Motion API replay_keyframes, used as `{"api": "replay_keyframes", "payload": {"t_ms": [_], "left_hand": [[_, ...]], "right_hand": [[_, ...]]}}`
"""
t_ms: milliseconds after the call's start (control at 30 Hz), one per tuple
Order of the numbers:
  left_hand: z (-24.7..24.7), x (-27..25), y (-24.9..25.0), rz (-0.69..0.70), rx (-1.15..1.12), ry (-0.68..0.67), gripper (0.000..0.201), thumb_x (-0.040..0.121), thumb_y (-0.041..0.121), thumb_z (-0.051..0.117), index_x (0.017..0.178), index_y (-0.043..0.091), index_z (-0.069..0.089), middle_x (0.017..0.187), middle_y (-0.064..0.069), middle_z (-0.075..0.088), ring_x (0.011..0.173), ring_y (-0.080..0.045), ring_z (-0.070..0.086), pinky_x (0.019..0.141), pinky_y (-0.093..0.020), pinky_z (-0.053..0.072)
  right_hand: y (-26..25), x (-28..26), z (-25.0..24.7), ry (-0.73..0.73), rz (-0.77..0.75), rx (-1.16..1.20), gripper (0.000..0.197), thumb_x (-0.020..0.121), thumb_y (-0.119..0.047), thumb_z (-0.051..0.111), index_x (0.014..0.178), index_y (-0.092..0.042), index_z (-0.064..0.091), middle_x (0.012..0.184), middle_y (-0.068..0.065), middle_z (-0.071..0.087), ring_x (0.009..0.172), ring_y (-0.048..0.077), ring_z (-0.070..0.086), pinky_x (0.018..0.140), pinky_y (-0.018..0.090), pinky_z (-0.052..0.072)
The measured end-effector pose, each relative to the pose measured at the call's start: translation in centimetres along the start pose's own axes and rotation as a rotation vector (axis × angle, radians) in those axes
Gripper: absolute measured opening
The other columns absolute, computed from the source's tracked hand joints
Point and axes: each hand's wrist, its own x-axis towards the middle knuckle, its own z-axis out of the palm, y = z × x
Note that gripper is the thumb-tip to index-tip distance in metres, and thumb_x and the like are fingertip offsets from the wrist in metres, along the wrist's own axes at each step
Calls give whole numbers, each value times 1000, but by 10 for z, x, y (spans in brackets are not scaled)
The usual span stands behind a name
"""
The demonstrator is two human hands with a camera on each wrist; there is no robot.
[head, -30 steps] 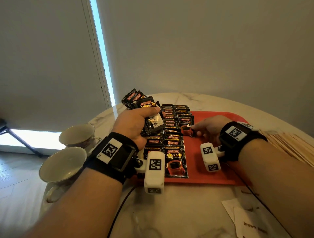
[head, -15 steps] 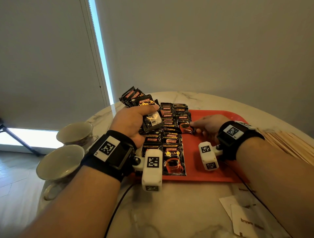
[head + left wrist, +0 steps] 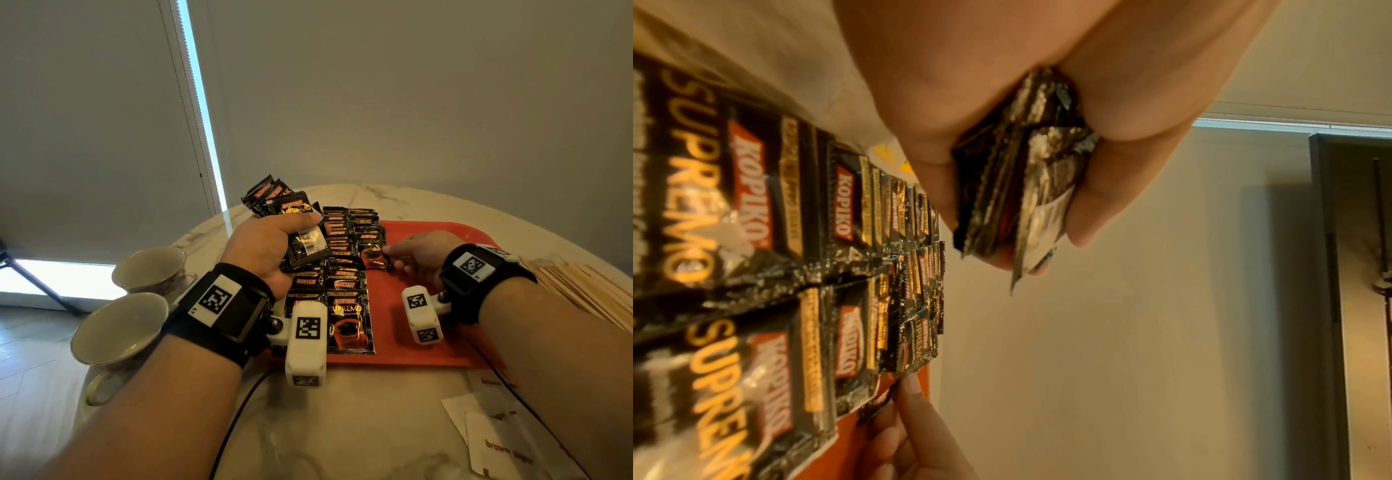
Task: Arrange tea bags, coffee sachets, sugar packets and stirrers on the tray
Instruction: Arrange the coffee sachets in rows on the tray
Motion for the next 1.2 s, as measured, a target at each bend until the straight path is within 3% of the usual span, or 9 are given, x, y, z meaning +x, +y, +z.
{"api": "replay_keyframes", "payload": {"t_ms": [167,300,400,533,700,933,1033,1133,1200], "left_hand": [[4,-3,-5,31,16,-4,68,63,11,87,127,0,68,111,-21,77,99,-41,77,95,-60,59],[10,-6,-7,65,55,-40,57,64,16,86,117,3,71,104,-19,79,89,-38,79,69,-48,64],[11,-7,-10,54,88,-73,51,69,15,85,116,0,71,104,-22,78,94,-42,77,82,-57,63],[8,-7,-11,53,97,-95,52,79,17,82,125,0,68,113,-23,76,102,-43,75,94,-61,58],[6,2,-11,22,-28,-25,58,83,41,80,131,11,66,119,-20,76,104,-46,74,96,-65,56],[-1,8,-7,67,-51,82,22,105,23,60,119,17,75,115,-16,77,92,-34,78,63,-42,63],[2,6,-9,77,19,94,17,103,13,61,112,14,75,114,-18,75,95,-36,77,68,-45,65],[9,-2,-10,55,51,61,21,99,11,66,120,9,65,109,-21,77,92,-37,79,77,-50,65],[9,-3,-10,77,74,31,23,99,15,69,121,11,65,103,-18,79,89,-35,79,77,-50,65]], "right_hand": [[-6,-9,0,0,-5,245,30,88,-27,78,109,-7,71,73,1,67,51,10,52,44,20,42],[-18,-52,14,-177,-250,274,31,84,-31,79,105,-10,69,72,-1,60,53,10,50,53,25,40],[-25,-80,32,-401,-324,147,37,70,-37,84,95,-14,69,77,0,65,60,10,56,60,28,45],[-30,-83,38,-372,-352,140,24,73,-23,86,85,-14,67,74,4,67,58,12,56,57,28,50],[-31,-82,36,-354,-347,190,12,84,-8,78,87,-13,69,82,11,66,54,12,53,56,30,53],[-47,-79,21,-15,-519,334,13,85,-2,73,76,-10,69,62,4,66,49,13,49,51,29,45],[-48,-80,21,140,-650,155,12,77,-13,78,68,-17,71,64,5,68,49,13,55,53,32,51],[-45,-88,30,34,-626,54,12,79,-14,82,72,-13,72,64,5,68,55,17,59,61,49,59],[-46,-96,34,-35,-654,3,14,79,-18,84,75,-11,72,67,6,69,58,17,61,65,49,61]]}}
